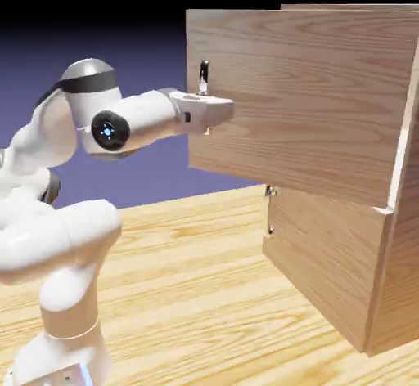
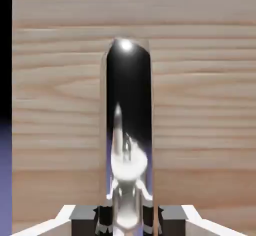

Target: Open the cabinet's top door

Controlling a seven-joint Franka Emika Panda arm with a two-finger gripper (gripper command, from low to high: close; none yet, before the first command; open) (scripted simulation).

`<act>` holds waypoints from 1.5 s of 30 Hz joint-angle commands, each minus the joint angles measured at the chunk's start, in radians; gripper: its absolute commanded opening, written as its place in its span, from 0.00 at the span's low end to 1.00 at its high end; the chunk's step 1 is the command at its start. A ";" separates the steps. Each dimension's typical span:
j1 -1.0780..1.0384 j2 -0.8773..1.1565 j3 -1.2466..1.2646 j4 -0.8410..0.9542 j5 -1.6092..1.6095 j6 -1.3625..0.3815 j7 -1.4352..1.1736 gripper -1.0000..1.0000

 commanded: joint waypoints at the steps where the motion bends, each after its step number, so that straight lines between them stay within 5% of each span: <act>1: -0.032 0.007 -0.012 -0.004 0.001 -0.042 0.000 0.00; 19: -0.352 -0.606 -0.257 0.184 -0.543 -0.645 -0.513 0.00; 45: -0.284 -1.548 -0.259 0.911 -1.262 -0.799 -1.085 0.00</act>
